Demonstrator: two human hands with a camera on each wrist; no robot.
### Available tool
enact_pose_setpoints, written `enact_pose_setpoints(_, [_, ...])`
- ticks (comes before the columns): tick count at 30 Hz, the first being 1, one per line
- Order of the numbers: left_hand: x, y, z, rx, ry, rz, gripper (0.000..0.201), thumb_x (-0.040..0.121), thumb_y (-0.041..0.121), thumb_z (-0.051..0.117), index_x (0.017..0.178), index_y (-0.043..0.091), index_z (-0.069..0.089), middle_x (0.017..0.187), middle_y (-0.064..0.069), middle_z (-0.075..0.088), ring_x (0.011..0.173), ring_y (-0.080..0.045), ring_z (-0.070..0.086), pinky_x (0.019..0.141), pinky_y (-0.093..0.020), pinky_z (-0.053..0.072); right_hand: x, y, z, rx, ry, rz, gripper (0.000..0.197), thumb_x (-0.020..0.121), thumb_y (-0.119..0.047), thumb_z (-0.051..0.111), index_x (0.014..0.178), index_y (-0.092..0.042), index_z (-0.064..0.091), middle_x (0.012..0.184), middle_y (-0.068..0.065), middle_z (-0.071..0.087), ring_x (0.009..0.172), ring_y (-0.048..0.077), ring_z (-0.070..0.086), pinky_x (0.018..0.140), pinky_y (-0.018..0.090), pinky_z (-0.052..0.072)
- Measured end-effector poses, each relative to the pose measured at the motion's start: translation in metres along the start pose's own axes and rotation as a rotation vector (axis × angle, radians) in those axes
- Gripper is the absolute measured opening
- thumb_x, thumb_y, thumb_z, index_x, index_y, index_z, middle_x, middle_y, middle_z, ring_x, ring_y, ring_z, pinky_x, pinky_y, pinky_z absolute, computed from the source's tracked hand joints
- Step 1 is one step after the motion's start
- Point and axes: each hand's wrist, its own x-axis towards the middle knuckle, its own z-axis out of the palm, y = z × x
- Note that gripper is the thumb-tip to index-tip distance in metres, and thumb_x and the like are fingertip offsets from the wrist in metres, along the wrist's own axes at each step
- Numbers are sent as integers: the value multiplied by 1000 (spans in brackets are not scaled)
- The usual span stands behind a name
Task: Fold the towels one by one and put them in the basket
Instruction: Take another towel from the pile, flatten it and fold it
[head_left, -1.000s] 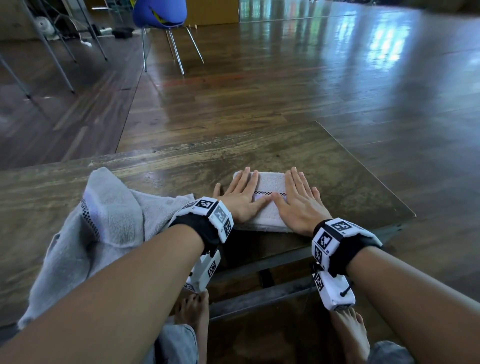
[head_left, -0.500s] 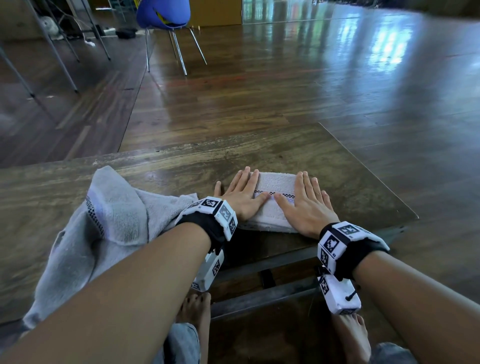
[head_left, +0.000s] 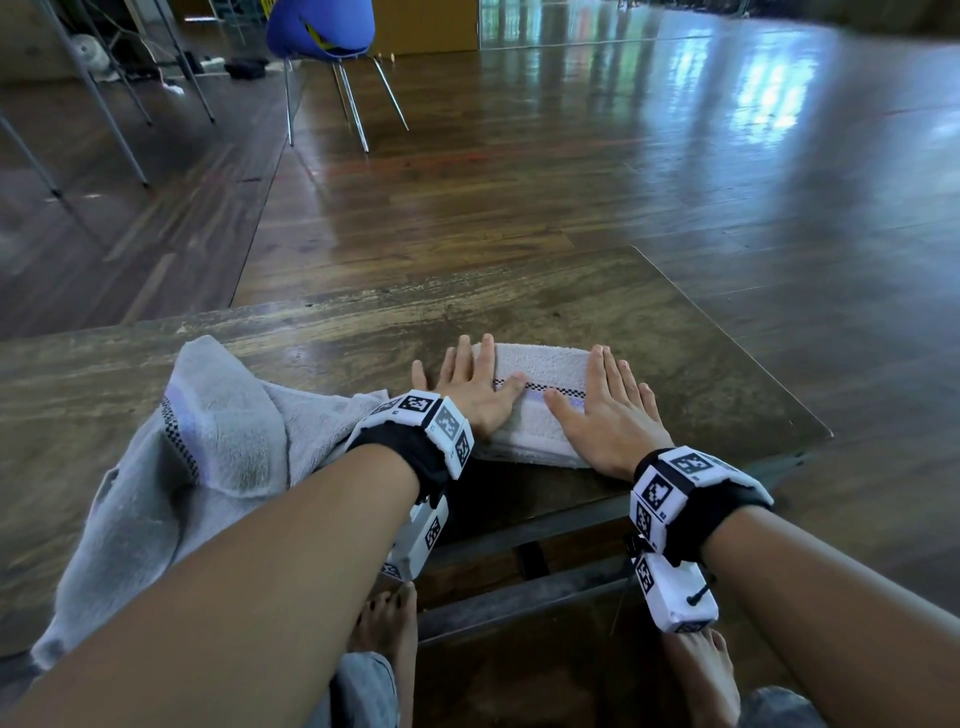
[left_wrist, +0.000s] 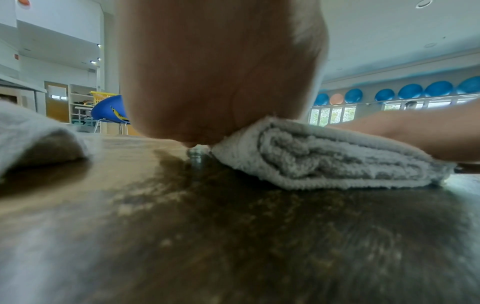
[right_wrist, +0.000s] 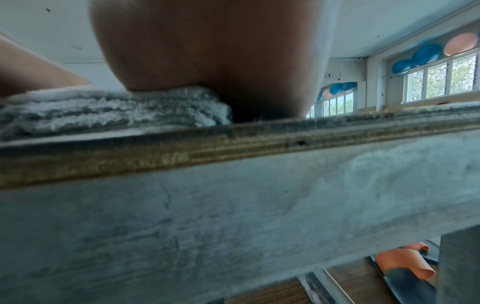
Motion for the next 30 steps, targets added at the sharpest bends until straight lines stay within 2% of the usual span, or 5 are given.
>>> enact_pose_setpoints(5, [-5,3,-5,34,165,-122,94,90,76,13,156,9,17,165,-10,7,152,-26,5,119,-53,-6,-1,-1,-1,-6,8,6,89,96,-67,23,159,-15,-13,168,-1,-14,154,15,-14,124,41,-7])
enact_pose_setpoints(10, [-6,10,-15,1,346,-79,59,90,63,42,108,12,64,135,-14,53,126,-35,47,111,-51,24,-1,-2,-1,-3,13,-2,88,97,-66,23,159,-15,-12,168,0,-12,154,16,-13,124,42,-7])
enact_pose_setpoints(15, [-14,21,-21,-262,441,37,43,83,44,60,57,15,41,75,-3,58,73,-25,56,77,-40,45,-4,-3,-2,2,36,-25,87,98,-65,25,159,-13,-8,169,3,-7,155,20,-10,125,44,-4])
enact_pose_setpoints(20, [-24,36,-30,-578,396,178,24,84,26,59,67,14,47,59,2,51,49,-17,46,48,-28,40,-4,-2,-16,225,11,-1,84,100,-63,24,160,-10,-1,168,11,5,155,26,3,125,47,5])
enact_pose_setpoints(30, [-45,50,-43,-1068,353,259,26,86,22,69,110,13,64,102,-6,72,93,-24,70,88,-47,57,-4,-6,-57,848,124,132,83,96,-70,30,156,-16,9,149,20,44,132,34,50,110,53,40])
